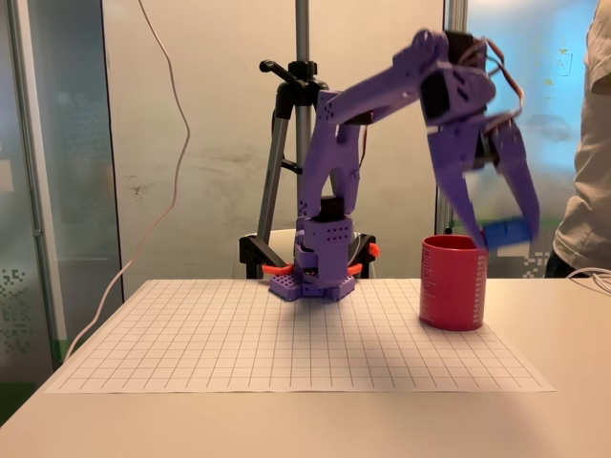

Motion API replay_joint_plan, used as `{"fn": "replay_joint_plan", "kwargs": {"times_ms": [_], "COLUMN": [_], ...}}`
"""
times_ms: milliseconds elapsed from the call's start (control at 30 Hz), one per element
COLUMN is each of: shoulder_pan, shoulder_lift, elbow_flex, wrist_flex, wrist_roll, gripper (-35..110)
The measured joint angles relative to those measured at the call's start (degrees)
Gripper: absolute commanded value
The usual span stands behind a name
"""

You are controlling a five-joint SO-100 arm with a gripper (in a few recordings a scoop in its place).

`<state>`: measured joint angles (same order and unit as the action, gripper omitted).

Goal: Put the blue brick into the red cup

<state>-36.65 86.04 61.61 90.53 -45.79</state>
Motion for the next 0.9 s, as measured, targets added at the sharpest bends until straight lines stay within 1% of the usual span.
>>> {"fn": "replay_joint_plan", "kwargs": {"times_ms": [167, 267, 400, 633, 800, 900], "shoulder_pan": [-11.25, -16.7, -20.65, -18.9, -17.14, -16.52], "shoulder_lift": [6.59, 10.2, 13.97, 20.21, 22.85, 23.2], "elbow_flex": [1.14, 5.62, 13.45, 28.56, 30.85, 30.85], "wrist_flex": [5.54, 6.24, 5.8, 5.89, 7.29, 7.38], "wrist_roll": [2.9, 4.66, 5.45, 2.81, 2.64, 4.92], "gripper": [0, 0, 0, 0, 0, 0]}}
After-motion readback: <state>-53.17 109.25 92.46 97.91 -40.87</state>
